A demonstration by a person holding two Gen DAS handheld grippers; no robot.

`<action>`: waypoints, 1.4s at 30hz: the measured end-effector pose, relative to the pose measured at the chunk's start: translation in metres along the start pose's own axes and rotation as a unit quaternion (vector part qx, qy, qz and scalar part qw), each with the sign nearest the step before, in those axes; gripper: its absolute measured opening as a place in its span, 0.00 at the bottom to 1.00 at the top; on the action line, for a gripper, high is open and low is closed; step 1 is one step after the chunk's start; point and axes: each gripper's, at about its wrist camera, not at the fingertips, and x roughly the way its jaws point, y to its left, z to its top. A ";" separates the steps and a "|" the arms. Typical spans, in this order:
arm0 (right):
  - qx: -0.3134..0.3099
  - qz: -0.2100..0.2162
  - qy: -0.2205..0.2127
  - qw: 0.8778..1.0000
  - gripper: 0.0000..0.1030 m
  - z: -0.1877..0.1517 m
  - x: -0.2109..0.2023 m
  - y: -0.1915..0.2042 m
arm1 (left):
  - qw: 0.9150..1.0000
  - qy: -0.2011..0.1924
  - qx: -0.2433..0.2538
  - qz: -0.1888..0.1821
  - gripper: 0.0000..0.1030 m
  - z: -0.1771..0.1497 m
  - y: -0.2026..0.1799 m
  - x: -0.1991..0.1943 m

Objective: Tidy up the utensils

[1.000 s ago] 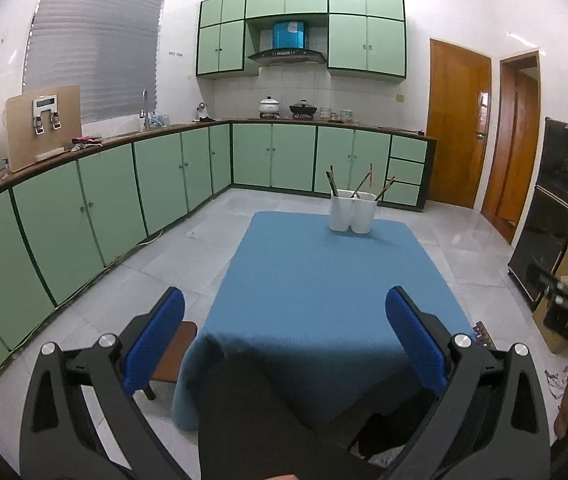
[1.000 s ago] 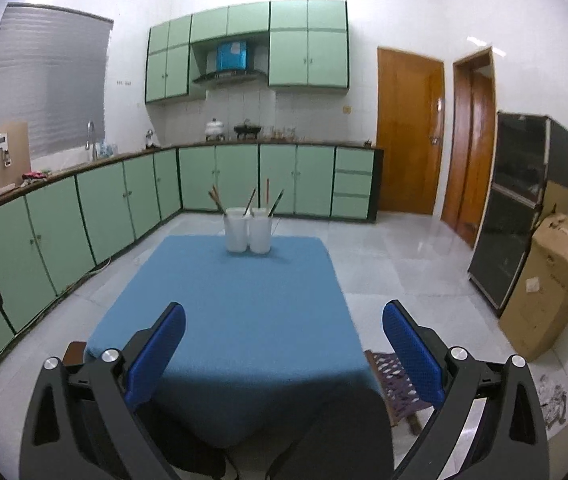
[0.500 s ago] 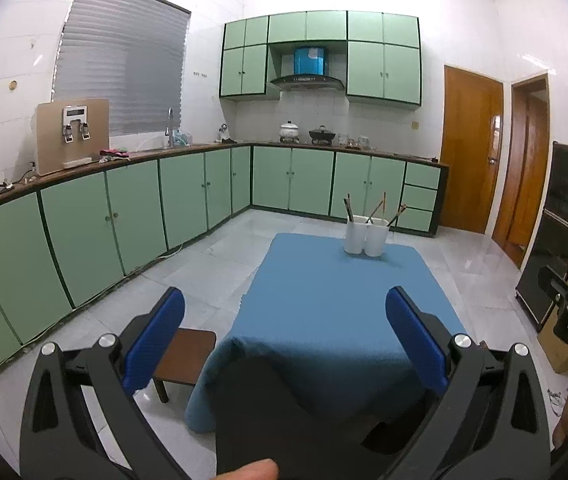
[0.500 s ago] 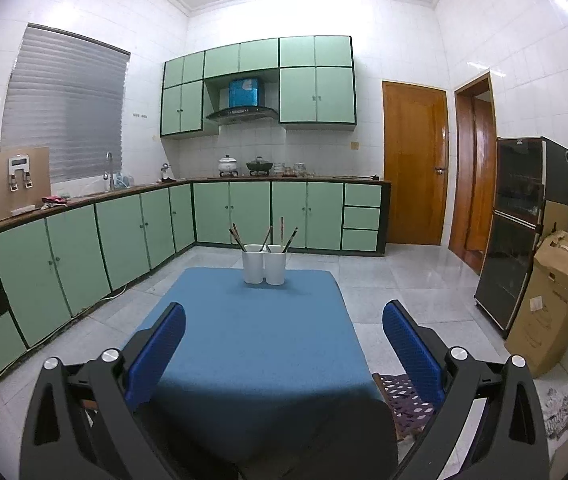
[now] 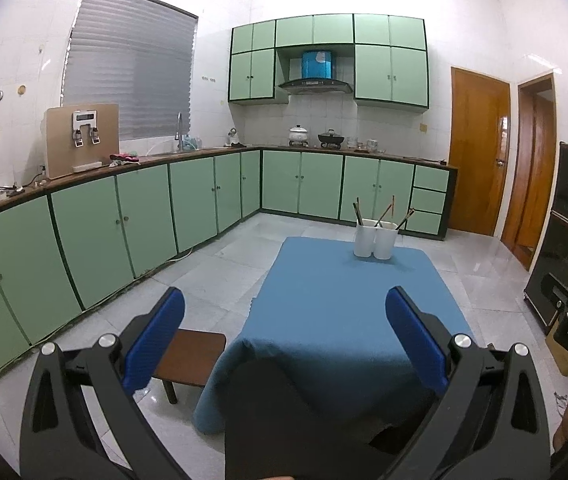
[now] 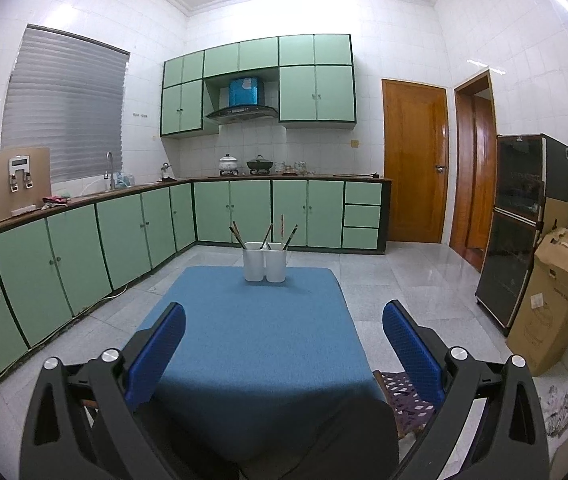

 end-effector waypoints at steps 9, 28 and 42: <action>0.008 -0.006 -0.005 1.000 0.94 -0.003 -0.004 -0.005 | 1.000 -0.005 -0.004 -0.003 0.95 -0.004 0.003 -0.002; 0.008 -0.013 -0.015 1.000 0.94 -0.001 -0.009 -0.002 | 1.000 -0.008 -0.011 -0.004 0.95 -0.002 0.010 -0.008; 0.011 -0.013 -0.019 1.000 0.94 0.003 -0.012 -0.002 | 1.000 -0.010 -0.012 -0.006 0.95 0.001 0.008 -0.011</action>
